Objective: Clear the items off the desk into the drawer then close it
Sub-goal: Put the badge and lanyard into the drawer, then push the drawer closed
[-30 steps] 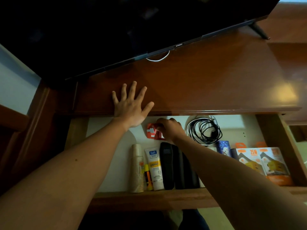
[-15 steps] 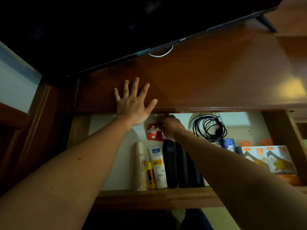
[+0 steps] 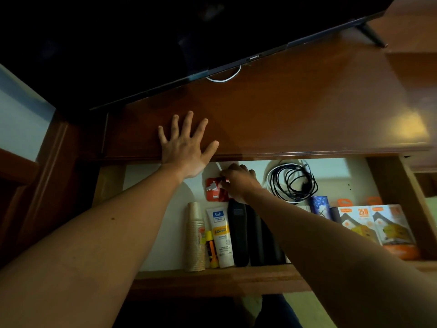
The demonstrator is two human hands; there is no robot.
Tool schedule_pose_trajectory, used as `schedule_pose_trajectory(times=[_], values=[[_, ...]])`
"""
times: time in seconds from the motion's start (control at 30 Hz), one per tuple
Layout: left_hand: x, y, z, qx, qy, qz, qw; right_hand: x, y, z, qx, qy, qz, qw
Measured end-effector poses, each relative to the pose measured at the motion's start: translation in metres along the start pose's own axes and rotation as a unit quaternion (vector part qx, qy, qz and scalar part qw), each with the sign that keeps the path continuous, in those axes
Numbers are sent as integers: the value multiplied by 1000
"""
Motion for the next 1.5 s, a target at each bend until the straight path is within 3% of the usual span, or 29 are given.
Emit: schedule_pose_trajectory(times=[0.37,0.67,0.8,1.0,1.13,1.5], values=[[2,-1,0,3,-3,-15,1000,23,-5,8,23,47,24,998],[14,-8,4,23,-25,-106,994,71,-26,18,17,66,54,996],[48,-16,13,75,-25,-113,990,103,-41,30,1,66,85,994],[130,-23,36,186,20,-62,981,165,-58,55,-37,29,180,983],[199,-8,66,204,69,-32,976,210,-43,72,-40,21,181,983],[301,66,58,1,71,-4,997,304,22,94,67,12,90,994]])
Point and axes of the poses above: each hand's wrist, its own x-axis away from the middle knuckle, its own y-axis out of the palm, z = x × y, the point moved 3 cm from there along -x, towards the middle knuckle, and after that the axes turned 6 degrees about -y, right-handed, at the moved point
